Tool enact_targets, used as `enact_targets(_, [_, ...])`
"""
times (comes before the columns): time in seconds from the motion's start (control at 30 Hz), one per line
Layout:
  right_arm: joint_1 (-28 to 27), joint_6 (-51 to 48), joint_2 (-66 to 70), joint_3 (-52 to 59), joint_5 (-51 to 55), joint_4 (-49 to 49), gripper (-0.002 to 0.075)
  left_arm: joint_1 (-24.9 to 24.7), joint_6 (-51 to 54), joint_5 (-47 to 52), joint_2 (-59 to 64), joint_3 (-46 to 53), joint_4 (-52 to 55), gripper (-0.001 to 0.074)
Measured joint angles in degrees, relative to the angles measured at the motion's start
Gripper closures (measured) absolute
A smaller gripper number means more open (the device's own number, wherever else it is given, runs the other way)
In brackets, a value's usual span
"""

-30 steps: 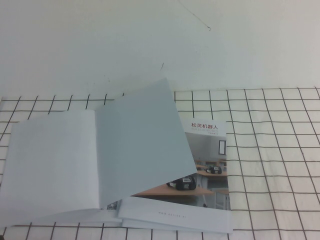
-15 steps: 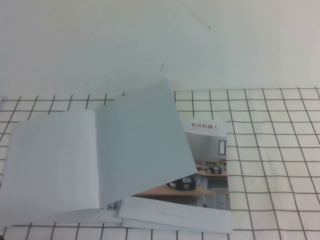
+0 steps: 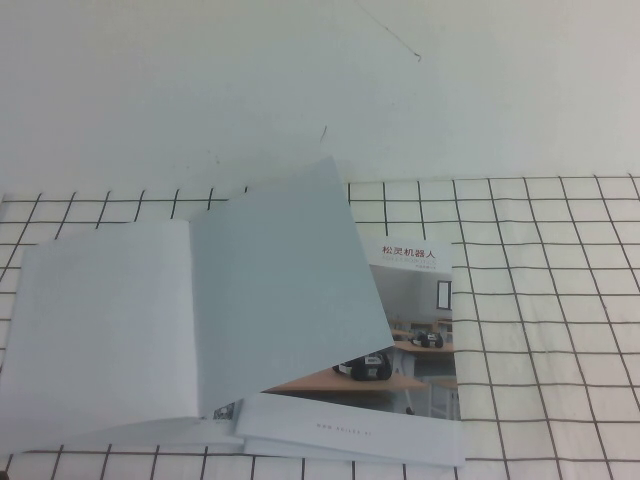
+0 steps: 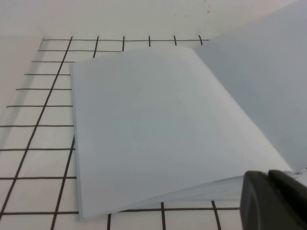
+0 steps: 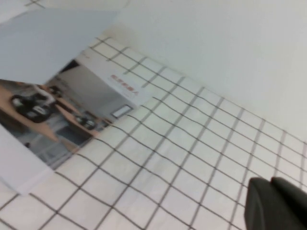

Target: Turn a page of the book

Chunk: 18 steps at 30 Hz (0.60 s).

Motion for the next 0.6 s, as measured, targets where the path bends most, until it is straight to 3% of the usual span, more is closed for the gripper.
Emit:
enact_targets(0.23, [-8.2,-0.7,-3.7,0.0,0.2,-2.3,0.0726,0.0,0.1,0.0,0.0,0.0,0.0,0.0738])
enact_targets(0.6, [-8.6,4.8,-3.9,0.2,2.0,-2.3,0.0726,0.0,0.1,0.0,0.0,0.0,0.0,0.0738])
